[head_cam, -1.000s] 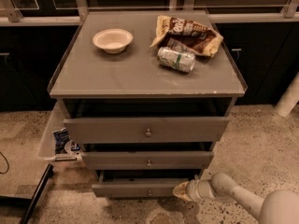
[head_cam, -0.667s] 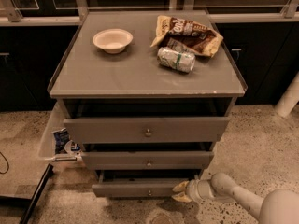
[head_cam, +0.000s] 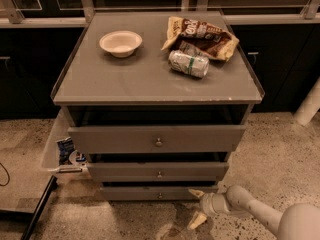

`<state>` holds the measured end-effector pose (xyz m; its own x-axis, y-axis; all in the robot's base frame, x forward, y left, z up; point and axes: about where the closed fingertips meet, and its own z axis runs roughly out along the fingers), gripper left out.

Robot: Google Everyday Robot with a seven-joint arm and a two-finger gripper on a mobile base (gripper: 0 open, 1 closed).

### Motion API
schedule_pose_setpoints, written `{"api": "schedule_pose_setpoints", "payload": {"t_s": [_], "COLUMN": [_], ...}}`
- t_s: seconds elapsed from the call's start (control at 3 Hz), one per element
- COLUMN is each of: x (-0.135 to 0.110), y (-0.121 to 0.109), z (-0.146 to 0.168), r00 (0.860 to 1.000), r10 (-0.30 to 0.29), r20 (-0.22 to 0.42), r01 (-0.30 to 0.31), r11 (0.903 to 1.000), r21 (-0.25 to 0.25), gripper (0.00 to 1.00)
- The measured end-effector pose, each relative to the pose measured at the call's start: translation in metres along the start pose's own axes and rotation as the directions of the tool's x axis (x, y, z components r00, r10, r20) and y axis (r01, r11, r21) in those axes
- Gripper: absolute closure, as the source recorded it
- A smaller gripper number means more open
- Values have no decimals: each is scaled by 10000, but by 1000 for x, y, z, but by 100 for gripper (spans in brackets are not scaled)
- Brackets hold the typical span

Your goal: Close bottom drawer

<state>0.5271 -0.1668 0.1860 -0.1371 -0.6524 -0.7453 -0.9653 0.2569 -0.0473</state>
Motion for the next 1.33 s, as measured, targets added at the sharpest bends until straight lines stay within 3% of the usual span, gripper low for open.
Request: {"api": "schedule_pose_setpoints", "payload": {"t_s": [0.33, 0.67, 1.0, 1.33], "x": [1, 2, -12, -16], "y": [7, 20, 42, 54], "z": [-6, -42, -87, -86], "r00": [10000, 9990, 9921, 9924], "r10": [64, -261, -1043, -1048], "r20": [-40, -356, -695, -646], "r01": [-65, 269, 1079, 1068], "r11": [10000, 9994, 9929, 9939], "r21": [-73, 219, 499, 280], "gripper": [0, 0, 0, 0]}}
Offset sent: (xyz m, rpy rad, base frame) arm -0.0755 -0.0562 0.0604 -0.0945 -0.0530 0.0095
